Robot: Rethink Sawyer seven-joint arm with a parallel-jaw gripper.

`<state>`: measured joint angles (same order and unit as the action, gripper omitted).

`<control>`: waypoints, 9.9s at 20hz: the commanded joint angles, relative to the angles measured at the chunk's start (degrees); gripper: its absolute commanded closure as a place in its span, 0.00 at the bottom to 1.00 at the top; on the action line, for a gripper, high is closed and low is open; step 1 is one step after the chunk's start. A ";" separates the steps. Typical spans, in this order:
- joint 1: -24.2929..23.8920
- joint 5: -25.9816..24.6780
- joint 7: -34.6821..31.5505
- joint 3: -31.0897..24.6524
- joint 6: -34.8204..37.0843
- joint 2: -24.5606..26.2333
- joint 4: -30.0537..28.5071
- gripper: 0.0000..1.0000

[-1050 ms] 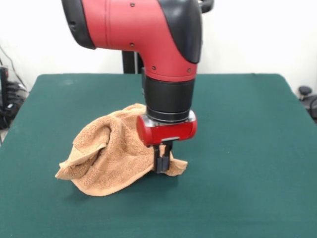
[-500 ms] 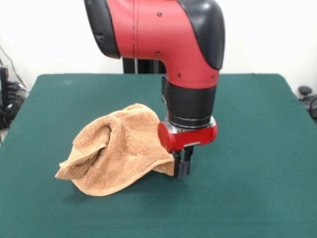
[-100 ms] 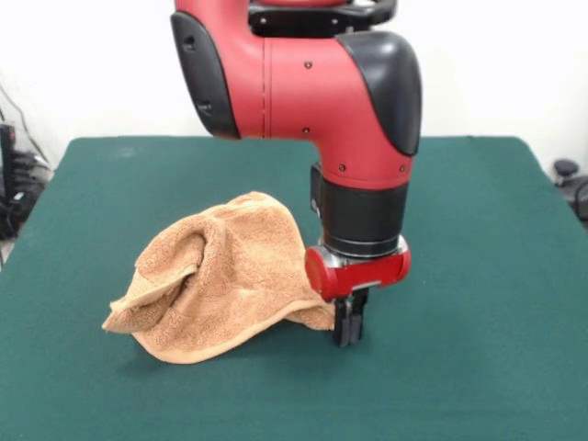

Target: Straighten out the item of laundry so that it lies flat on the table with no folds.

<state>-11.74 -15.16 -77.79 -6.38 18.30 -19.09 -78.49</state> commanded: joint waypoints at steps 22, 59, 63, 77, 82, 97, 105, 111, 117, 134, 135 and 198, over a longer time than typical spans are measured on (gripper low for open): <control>1.09 1.10 -10.23 -0.68 1.31 -4.20 -7.96 0.00; -1.62 -1.67 -7.34 -2.51 -3.26 -3.41 -13.67 0.00; -1.90 -1.85 -7.00 -2.59 -3.20 -3.35 -13.53 0.00; -2.86 -2.48 -5.50 -3.22 -3.29 -2.19 -10.89 0.00; -0.55 -1.70 -8.07 -1.66 -7.37 2.62 -5.39 0.00; -0.29 -0.56 -6.14 -1.51 -3.48 5.90 2.03 0.00; 1.07 1.78 -10.12 -1.94 -5.15 7.19 0.18 0.00; 2.85 3.21 -13.01 0.14 -7.33 7.01 -1.34 1.00; 4.55 3.92 -14.22 2.14 -7.04 5.70 -3.17 1.00; 3.28 4.04 -12.47 1.25 -6.57 5.36 -4.21 1.00; 3.56 4.05 -12.58 1.68 -6.38 5.40 -4.01 0.00; -6.45 -0.08 -0.84 -3.13 2.34 -2.90 -7.61 0.00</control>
<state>-17.89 -13.06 -77.79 -3.11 14.56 -28.32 -85.57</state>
